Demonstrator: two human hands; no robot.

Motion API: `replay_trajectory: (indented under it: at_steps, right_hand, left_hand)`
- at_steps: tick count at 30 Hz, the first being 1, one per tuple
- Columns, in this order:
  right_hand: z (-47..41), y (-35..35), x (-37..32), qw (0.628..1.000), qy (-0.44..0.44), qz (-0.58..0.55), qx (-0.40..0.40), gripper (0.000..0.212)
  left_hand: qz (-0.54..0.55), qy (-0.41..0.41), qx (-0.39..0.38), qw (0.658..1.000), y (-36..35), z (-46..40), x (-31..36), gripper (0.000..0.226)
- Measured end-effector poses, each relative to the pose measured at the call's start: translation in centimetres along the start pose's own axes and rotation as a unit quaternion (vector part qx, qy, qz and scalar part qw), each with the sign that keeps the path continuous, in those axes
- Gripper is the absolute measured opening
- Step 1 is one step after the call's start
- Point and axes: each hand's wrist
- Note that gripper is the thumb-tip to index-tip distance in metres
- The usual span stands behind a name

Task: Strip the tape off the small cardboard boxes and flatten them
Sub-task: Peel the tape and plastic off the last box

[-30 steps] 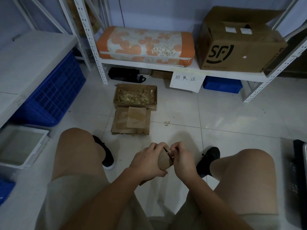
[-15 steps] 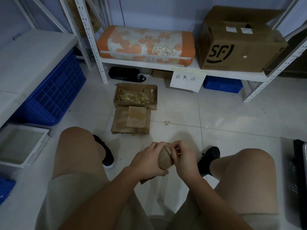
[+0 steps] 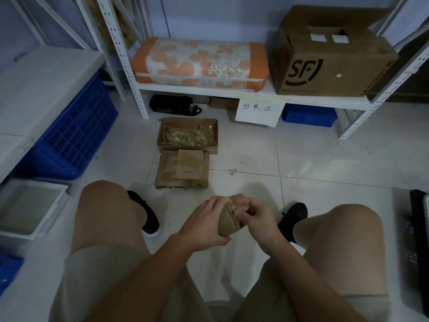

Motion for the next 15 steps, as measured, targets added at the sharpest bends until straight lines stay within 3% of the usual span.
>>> replay_trajectory:
  at_steps: [6, 10, 13, 15]
  right_hand:
    - [0.1, -0.4, 0.4, 0.999, 0.024, 0.024, -0.012, 0.012]
    - [-0.1, -0.4, 0.0, 0.995, 0.026, 0.065, 0.064, 0.014]
    - [-0.1, 0.1, 0.1, 0.969, 0.075, 0.208, 0.113, 0.020]
    - [0.0, 0.3, 0.2, 0.941, 0.135, 0.300, 0.079, 0.020]
  left_hand:
    - [-0.030, -0.002, 0.067, 0.997, -0.7, 0.1, 0.7, 0.083]
    - [0.013, 0.005, 0.056, 0.998, -0.4, 0.2, 0.7, 0.082]
    - [0.026, -0.003, 0.062, 0.998, -0.1, 0.3, 1.0, 0.081]
    - [0.033, -0.004, 0.057, 0.998, 0.0, 0.3, 1.2, 0.080]
Point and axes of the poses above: each hand's wrist, its own z-axis away from the middle knuckle, its own y-axis out of the back of the hand, x = y × z, and after that the axes turned 14 degrees about y, right-handed
